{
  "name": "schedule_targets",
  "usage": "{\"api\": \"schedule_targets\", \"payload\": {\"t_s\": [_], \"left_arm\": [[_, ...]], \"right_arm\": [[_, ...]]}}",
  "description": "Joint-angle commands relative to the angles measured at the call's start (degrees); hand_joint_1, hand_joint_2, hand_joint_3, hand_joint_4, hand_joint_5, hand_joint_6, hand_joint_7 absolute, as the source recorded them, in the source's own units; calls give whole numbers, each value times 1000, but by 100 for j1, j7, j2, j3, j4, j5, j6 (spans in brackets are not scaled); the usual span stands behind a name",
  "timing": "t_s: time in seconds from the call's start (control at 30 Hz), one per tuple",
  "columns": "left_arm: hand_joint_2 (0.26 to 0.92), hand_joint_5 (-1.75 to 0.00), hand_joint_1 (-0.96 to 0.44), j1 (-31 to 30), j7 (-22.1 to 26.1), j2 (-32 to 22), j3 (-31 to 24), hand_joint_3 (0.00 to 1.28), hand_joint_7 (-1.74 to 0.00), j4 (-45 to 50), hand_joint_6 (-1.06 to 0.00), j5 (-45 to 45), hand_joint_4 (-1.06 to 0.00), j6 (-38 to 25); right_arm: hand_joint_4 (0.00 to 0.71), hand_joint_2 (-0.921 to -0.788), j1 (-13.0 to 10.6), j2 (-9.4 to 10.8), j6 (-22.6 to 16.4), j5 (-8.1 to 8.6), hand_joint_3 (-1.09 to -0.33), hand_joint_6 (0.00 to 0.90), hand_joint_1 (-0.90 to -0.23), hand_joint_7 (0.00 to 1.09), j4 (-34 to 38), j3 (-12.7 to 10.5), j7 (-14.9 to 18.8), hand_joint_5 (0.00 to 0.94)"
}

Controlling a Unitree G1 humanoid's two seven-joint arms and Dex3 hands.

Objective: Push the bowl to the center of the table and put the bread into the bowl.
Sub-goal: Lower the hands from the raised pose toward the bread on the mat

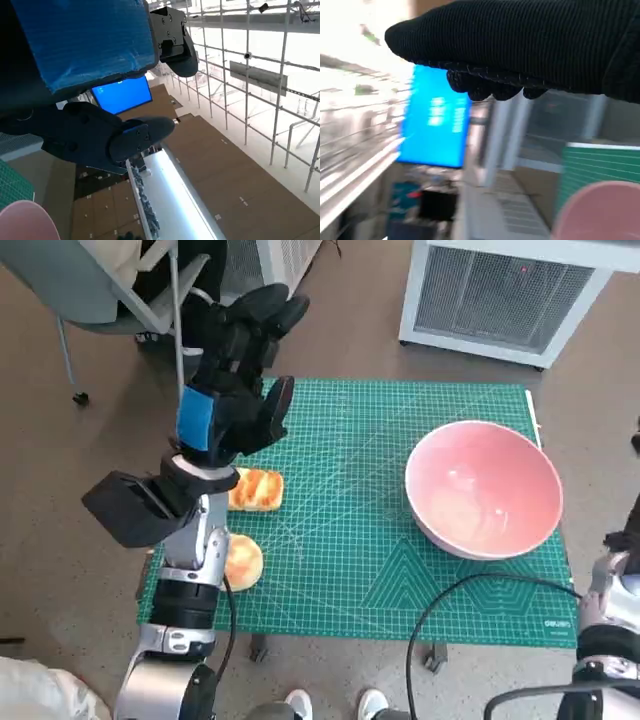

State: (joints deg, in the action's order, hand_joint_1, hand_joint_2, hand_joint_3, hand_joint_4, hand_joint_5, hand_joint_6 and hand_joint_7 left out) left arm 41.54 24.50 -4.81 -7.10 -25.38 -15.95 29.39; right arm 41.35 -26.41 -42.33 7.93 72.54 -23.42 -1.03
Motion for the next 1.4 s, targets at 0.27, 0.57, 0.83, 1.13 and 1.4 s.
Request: {"api": "schedule_targets", "payload": {"t_s": [0.27,0.57,0.83,1.13,1.4], "left_arm": [[872,-645,-349,-36,-7,-110,-30,686,-875,133,1,4,1,-54],[869,-647,-353,-38,-2,-173,-45,688,-878,172,1,-14,1,-109],[869,-650,-354,-61,4,-223,-60,687,-880,212,1,-22,1,-138],[868,-653,-345,-168,17,-291,-82,685,-884,362,1,-41,1,-170],[865,-666,-338,-292,-4,-384,-120,684,-896,526,1,-42,1,-199]], "right_arm": [[241,-921,-62,406,966,292,-772,184,-531,231,282,-230,201,4],[241,-921,-6,704,1226,252,-807,181,-514,221,318,-204,289,2],[246,-921,118,942,1347,226,-808,199,-496,231,341,-174,365,3],[247,-921,286,1140,1506,197,-801,205,-501,245,374,-149,381,3],[246,-921,448,1309,1634,206,-812,197,-493,249,388,-153,463,1]]}}
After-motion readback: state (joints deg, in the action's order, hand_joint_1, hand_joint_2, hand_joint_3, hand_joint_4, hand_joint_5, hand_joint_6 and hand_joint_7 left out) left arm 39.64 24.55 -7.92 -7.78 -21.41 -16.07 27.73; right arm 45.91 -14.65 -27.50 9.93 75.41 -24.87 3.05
